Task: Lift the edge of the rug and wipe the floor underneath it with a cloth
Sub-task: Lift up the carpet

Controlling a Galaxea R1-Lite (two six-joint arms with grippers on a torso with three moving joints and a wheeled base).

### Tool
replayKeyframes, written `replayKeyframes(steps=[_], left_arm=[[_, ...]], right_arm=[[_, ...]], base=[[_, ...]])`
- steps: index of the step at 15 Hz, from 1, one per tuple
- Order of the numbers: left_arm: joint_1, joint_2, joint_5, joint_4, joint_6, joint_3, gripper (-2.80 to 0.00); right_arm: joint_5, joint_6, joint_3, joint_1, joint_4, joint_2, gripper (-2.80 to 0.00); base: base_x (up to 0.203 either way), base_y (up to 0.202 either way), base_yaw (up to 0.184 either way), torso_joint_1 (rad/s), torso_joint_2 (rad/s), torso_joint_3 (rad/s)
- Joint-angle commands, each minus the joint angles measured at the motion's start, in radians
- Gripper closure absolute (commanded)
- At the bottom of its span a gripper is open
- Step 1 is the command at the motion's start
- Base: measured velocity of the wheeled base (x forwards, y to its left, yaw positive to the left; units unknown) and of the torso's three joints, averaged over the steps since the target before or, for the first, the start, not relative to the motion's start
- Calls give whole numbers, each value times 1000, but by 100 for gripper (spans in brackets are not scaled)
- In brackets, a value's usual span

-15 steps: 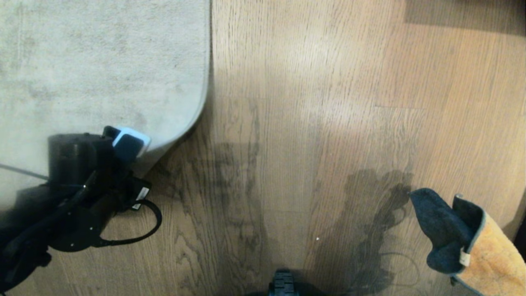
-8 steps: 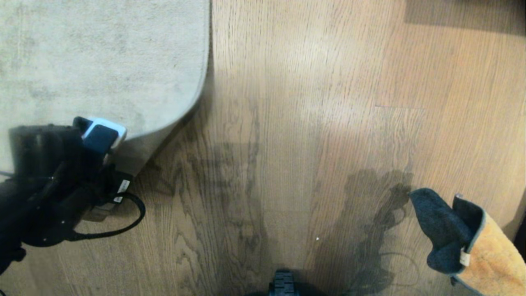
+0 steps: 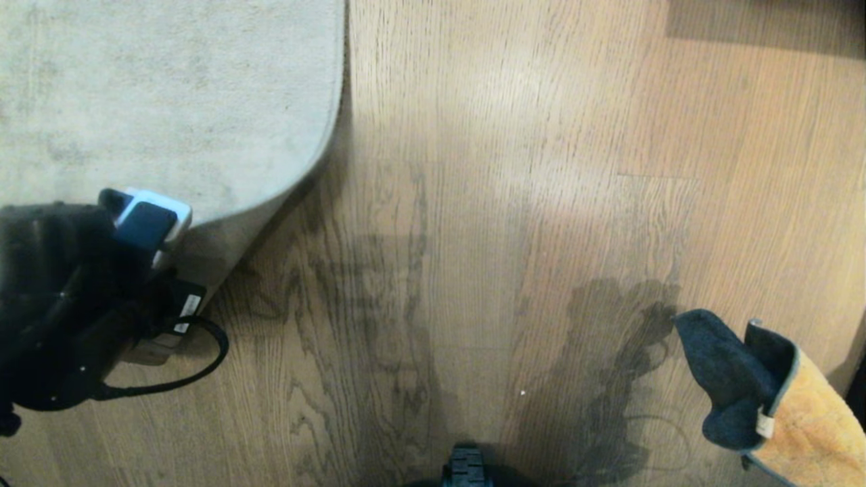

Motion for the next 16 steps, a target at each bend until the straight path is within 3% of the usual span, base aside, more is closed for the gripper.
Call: replayKeyframes(steps=[1, 16], left_arm=[[0, -5, 3, -3, 2, 2, 0], [-5, -2, 3, -5, 3, 3, 0]], right_arm=[[1, -1, 0, 0, 0, 1, 0], [1, -1, 0, 0, 0, 1, 0]], base=[[0, 0, 0, 0, 0, 0], [0, 0, 0, 0, 0, 0]])
